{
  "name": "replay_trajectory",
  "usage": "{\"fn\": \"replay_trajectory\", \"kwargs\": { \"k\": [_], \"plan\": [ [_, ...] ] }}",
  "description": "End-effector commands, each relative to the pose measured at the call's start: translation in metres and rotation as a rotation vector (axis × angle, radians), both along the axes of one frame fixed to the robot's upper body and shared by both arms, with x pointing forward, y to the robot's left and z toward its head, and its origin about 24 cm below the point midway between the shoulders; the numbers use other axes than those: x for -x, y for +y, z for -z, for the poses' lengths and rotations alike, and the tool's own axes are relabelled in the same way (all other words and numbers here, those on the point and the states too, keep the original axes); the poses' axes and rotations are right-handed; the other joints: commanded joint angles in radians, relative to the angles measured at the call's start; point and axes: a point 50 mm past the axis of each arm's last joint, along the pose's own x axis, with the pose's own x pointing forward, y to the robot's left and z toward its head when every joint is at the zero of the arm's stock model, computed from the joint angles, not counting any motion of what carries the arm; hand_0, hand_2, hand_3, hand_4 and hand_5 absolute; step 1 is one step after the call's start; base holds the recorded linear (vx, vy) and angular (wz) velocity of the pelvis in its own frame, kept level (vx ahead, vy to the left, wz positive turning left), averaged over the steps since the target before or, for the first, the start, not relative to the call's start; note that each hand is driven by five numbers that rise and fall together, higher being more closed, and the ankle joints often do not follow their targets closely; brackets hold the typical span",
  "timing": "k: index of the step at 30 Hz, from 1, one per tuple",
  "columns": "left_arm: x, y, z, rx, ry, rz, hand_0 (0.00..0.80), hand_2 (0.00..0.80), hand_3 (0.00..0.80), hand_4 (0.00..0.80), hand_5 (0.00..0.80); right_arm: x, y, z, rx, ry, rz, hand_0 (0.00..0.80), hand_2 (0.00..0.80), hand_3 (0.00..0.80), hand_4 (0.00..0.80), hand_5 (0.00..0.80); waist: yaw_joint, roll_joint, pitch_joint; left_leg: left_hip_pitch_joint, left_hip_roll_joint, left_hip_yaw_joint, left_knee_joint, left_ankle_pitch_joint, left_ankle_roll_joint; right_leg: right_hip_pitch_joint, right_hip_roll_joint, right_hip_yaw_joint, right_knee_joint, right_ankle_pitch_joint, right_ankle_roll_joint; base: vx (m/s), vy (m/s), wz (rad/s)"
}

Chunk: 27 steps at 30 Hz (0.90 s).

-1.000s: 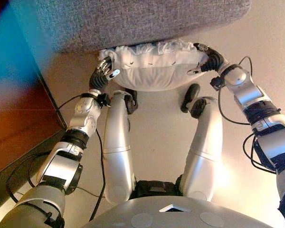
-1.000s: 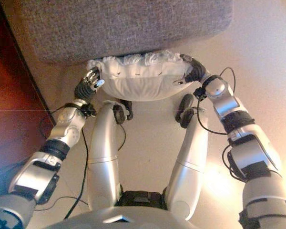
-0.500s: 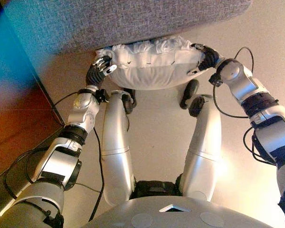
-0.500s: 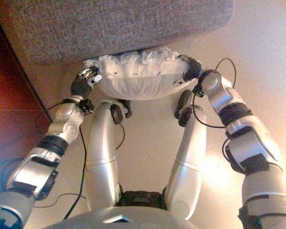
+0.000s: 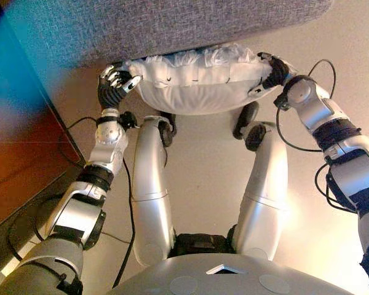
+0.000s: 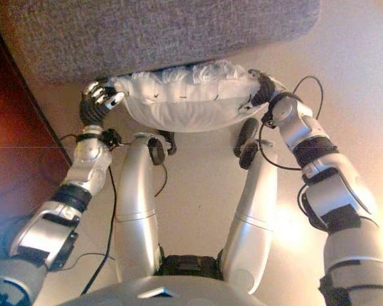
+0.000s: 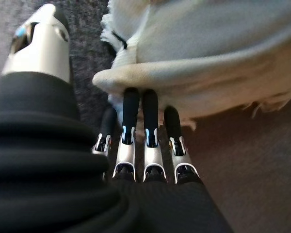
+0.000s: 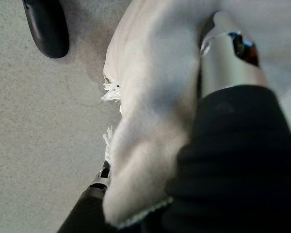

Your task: Pick up the cushion and take it to the sofa

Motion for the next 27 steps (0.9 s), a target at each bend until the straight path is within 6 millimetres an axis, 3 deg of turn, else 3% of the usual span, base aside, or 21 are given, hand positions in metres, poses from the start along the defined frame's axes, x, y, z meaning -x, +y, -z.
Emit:
{"fn": "replay_trajectory", "kwargs": {
  "k": [1,6,10,17,27],
  "plan": [
    [0.01,0.0,0.001,0.048,-0.047,-0.068,0.0,0.0,0.0,0.0,0.0,0.006,-0.022,-0.005,0.012,-0.042,0.059,0.0,0.0,0.0,0.0,0.0,0.037,0.036,-0.004,0.075,-0.058,0.023,-0.038,-0.057,-0.009,0.07,0.005,-0.024,-0.059,0.041,0.016,-0.003,-0.057,0.09],
    [0.017,0.009,0.031,0.067,0.098,-0.111,0.0,0.0,0.0,0.0,0.0,0.006,-0.023,-0.006,-0.008,-0.04,0.053,0.0,0.0,0.0,0.0,0.0,0.046,0.03,-0.004,0.076,-0.056,0.018,-0.034,-0.06,-0.004,0.076,0.003,-0.035,-0.056,0.039,0.014,-0.005,-0.032,0.08],
    [0.011,0.014,0.034,0.084,0.145,-0.121,0.0,0.0,0.0,0.0,0.0,0.004,-0.02,-0.008,-0.019,-0.032,0.037,0.0,0.0,0.0,0.0,0.0,0.039,0.024,-0.004,0.07,-0.047,0.016,-0.026,-0.06,0.002,0.073,0.005,-0.034,-0.051,0.04,0.012,-0.003,-0.004,0.05],
    [-0.009,-0.003,0.025,0.104,0.179,0.116,0.0,0.0,0.0,0.0,0.0,-0.001,-0.01,-0.015,-0.015,-0.021,-0.004,0.0,0.0,0.0,0.0,0.0,0.013,0.017,-0.004,0.07,-0.033,0.021,-0.022,-0.057,0.009,0.068,0.008,-0.022,-0.049,0.048,0.012,0.0,0.0,0.0],
    [-0.032,-0.029,-0.01,0.114,0.127,0.33,0.0,0.0,0.0,0.0,0.0,-0.004,-0.001,-0.023,0.009,-0.011,-0.033,0.0,0.0,0.0,0.0,0.0,-0.025,0.014,-0.004,0.033,-0.014,0.03,0.0,-0.054,0.009,0.03,0.023,0.009,-0.039,0.058,0.01,-0.001,0.021,-0.02]
  ]
}}
